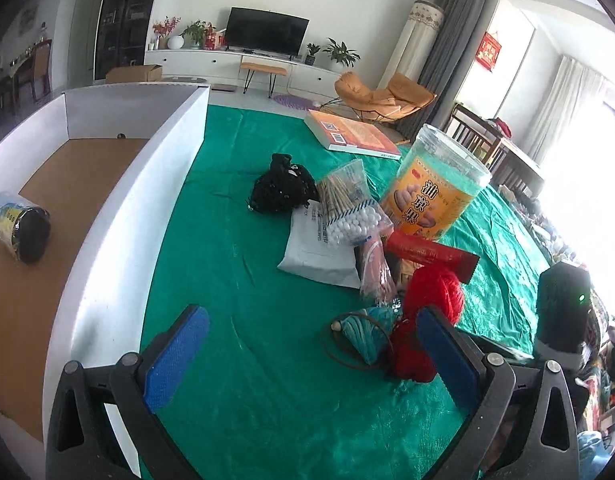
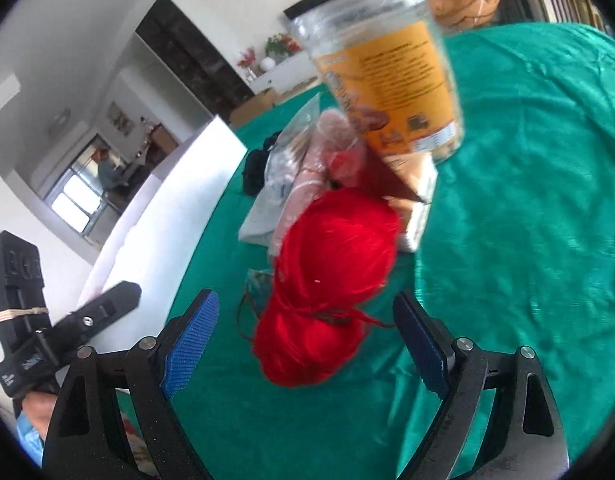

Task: Organize soft objects
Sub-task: 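Grasp the red yarn skein with right gripper while left grasps the black fuzzy bundle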

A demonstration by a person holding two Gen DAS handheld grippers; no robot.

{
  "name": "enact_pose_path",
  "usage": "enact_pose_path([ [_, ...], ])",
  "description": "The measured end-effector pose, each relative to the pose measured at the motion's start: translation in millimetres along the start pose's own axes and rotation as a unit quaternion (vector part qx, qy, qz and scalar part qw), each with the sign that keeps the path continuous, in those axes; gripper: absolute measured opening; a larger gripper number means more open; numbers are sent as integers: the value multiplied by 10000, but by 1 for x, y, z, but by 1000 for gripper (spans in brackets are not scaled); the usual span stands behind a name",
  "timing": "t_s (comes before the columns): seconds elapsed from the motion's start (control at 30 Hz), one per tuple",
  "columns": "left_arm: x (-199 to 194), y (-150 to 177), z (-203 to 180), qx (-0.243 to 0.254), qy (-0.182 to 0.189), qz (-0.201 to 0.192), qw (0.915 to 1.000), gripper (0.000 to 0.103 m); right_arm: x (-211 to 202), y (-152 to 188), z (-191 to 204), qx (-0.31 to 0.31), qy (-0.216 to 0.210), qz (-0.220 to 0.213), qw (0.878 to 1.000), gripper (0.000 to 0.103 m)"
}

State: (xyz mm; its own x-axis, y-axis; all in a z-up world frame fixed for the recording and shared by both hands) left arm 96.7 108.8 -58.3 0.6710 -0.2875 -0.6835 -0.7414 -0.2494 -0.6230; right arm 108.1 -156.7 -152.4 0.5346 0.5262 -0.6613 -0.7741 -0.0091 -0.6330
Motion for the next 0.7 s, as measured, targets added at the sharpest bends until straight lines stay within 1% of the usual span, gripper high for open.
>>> enact_pose_path([
  [0.03,2,-3,1,11,14,41,10000,103,7,0,3,-134,90,87,9998,90],
  [0.07,6,-5,0,51,12,93,9999,103,11,1,3,-235,206,115,9994,86],
  [0.1,10,-6,-2,110,8,160,9998,103,10,2,0,-277,302,103,9991,58],
  [0.13,16,-7,-5,186,3,266,9995,103,8,4,-6,-235,377,143,9989,44],
  [0.17,21,-9,-7,245,3,355,9991,103,3,6,-12,-118,300,112,9994,45],
  [0.2,25,-10,-10,289,4,447,9986,103,-5,8,-18,-69,361,66,9993,45],
  [0.27,34,-16,-16,334,63,605,9976,103,-27,9,-31,-166,690,-87,9974,45],
  [0.33,46,-28,-23,380,61,718,9967,103,-54,11,-46,-158,965,-422,9943,45],
  [0.4,62,-48,-30,505,-12,796,9956,103,-81,9,-68,-56,1412,-771,9870,45],
  [0.47,82,-74,-31,543,-134,843,9949,103,-100,5,-91,85,1678,-1061,9800,45],
  [0.5,95,-88,-28,466,-228,903,9946,103,-105,6,-98,173,1756,-1162,9774,45],
  [0.53,107,-100,-22,336,-343,940,9944,103,-107,7,-108,374,1754,-1212,9763,45],
  [0.6,137,-120,-11,111,-587,1156,9915,103,-104,7,-123,690,1670,-1181,9764,45],
  [0.63,153,-126,-7,92,-714,1297,9889,103,-103,5,-122,727,1672,-1174,9762,45],
  [0.7,184,-130,2,206,-1036,1544,9823,103,-100,-1,-123,678,1615,-1168,9776,45],
])
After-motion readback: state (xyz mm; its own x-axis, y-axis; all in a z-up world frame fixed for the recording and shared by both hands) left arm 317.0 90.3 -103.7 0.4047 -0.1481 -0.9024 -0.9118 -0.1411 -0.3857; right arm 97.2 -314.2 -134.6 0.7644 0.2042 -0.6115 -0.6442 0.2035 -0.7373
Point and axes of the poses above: each gripper's, at about its wrist camera, not at the fingertips, and x roughly the way its jaws point, z to its left, y to its underside, the point moved 6 cm from there along x, roughly the way its jaws point, and after that the axes turned 7 degrees about -x, right-handed, at the moved point
